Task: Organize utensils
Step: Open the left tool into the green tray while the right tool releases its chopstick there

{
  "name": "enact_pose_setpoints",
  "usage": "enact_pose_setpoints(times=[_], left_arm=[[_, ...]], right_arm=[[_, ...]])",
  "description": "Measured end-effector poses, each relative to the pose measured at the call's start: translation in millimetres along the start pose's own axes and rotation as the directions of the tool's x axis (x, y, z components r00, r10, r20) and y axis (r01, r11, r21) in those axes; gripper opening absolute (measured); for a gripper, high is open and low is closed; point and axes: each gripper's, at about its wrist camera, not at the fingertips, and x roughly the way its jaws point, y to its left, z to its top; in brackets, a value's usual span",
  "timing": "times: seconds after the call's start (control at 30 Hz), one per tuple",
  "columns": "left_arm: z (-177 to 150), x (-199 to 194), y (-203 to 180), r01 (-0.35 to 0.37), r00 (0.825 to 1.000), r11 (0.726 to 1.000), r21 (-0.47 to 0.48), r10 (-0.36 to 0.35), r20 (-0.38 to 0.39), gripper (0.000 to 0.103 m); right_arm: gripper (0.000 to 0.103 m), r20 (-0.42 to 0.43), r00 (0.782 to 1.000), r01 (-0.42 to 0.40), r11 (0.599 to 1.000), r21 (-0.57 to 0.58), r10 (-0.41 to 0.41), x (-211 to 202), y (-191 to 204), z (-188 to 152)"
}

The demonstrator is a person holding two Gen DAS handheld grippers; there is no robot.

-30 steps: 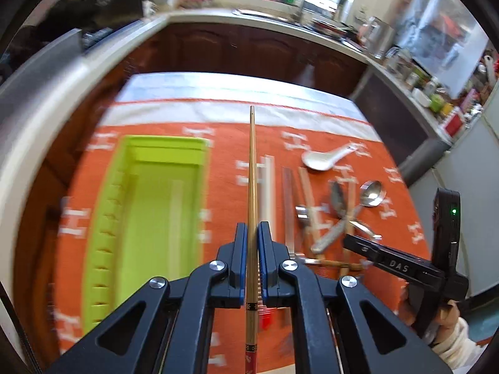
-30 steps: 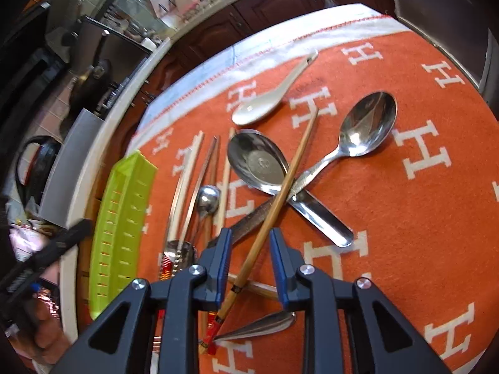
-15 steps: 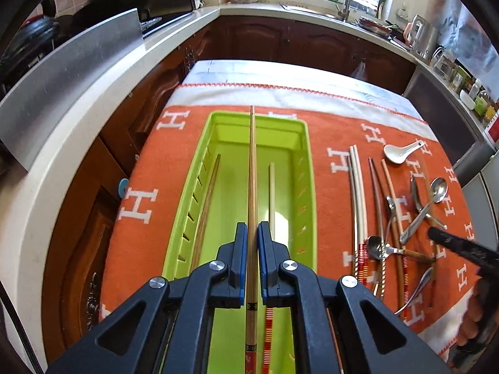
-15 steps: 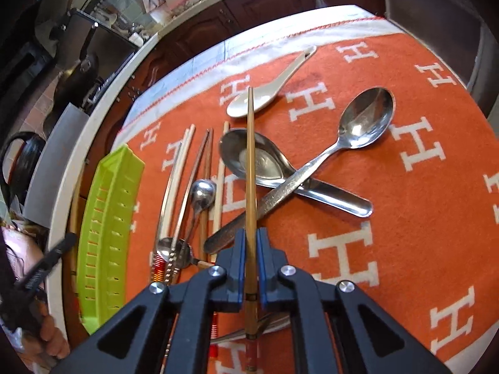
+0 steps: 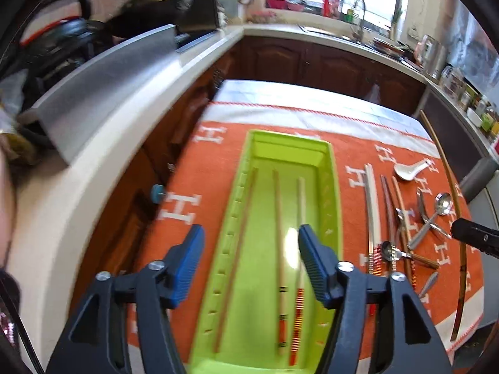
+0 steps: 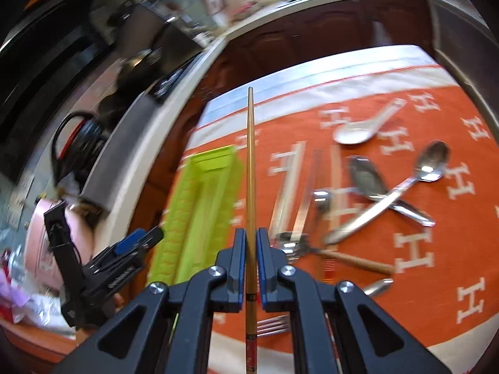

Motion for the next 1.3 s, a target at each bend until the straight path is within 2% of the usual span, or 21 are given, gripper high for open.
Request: enact_pose_setpoints(times=[0.03,0.17,0.33,0.63,0.77,1.0,1.3], left_arm=[[1,-3,6,-0.015,1.0,1.0,-0.011,0.015,0.007,0.069],[-1,-9,32,-0.059,0.998,0.996,-0.068,0.06,0.016,0.069],[-6,-9,63,-0.094,0.996,0.987,-0.131,0.094,0.0,0.069],[-11,0,82,-0.105,0.994,0.98,-0.167,0.1,-0.039,0.07],[-10,1,79,-0.104,0.994,0.982,-0.157,0.099,-0.038,0.07],[-9,4,66,-0.091,0.995,0.987,-0.129,0.085,-0.049,0.07],[-5,0,19,-0.05,0.997,0.998,-0.032,0.048,-0.055,0.07]], right_arm=[[0.007,-0.014,1.0,-0.011,1.0,-0.011,0.011,5,8,0],[0.007,-0.1,0.993,-0.058,0.998,-0.027,0.055,34,39,3],[0.007,-0.158,0.986,-0.053,0.998,-0.025,0.048,69,65,4],[0.008,-0.209,0.978,0.001,0.997,0.075,0.015,111,65,6],[0.008,-0.236,0.972,0.022,0.998,0.065,-0.006,119,61,3],[0.008,-0.175,0.981,0.076,0.997,-0.027,-0.079,100,50,-3],[0.008,-0.075,0.988,0.126,0.989,-0.083,-0.133,51,15,-13]])
